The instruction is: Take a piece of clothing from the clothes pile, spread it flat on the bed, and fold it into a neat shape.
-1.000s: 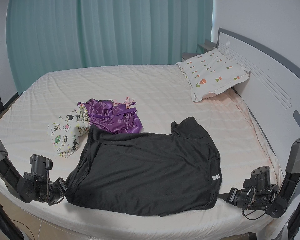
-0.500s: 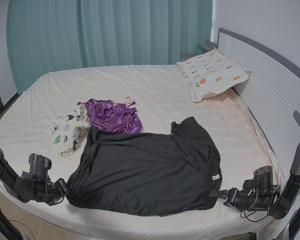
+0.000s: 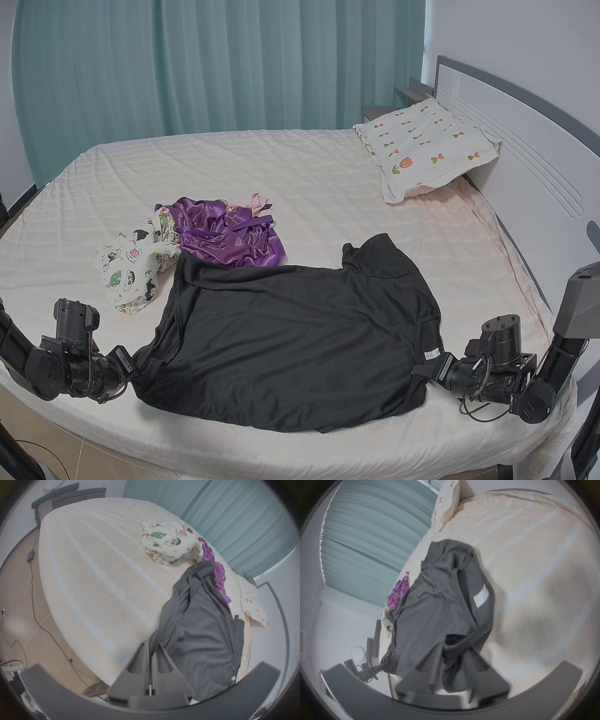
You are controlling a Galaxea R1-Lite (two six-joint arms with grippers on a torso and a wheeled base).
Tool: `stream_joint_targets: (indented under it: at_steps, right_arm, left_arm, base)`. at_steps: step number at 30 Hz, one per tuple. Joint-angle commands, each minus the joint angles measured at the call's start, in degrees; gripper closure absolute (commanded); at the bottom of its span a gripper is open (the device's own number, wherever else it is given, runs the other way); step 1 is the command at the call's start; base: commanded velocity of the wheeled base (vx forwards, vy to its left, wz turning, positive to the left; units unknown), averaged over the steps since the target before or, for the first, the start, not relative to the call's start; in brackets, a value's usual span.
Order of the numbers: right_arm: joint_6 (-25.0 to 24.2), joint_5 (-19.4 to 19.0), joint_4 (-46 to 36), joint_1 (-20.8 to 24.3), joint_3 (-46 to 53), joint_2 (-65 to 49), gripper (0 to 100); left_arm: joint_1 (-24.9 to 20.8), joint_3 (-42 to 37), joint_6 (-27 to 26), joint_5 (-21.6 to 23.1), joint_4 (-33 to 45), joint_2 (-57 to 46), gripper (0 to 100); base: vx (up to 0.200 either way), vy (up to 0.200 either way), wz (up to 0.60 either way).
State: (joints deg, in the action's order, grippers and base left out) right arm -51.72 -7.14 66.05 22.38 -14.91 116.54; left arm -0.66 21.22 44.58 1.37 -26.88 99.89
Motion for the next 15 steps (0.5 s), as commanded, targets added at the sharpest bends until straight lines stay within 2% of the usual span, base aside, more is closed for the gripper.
stream_joint_targets:
  at_steps: [1,11,15]
  right_arm:
    - [0.0,0.0,0.0,-3.3,-4.8,0.8,100]
    - [0.3,-0.4,-2.4,-6.7,-17.4,3.1,100]
    - [0.3,-0.4,-3.8,-7.7,-21.7,5.4,100]
  left_arm:
    - [0.3,2.0,2.6,-0.1,-1.6,0.0,100]
    - [1.8,2.1,9.5,-0.5,-13.3,2.4,100]
    - [2.2,2.2,10.1,-0.6,-15.2,4.5,100]
  base:
    - [0.0,0.0,0.0]
    - [0.0,0.0,0.0]
    - [0.0,0.0,0.0]
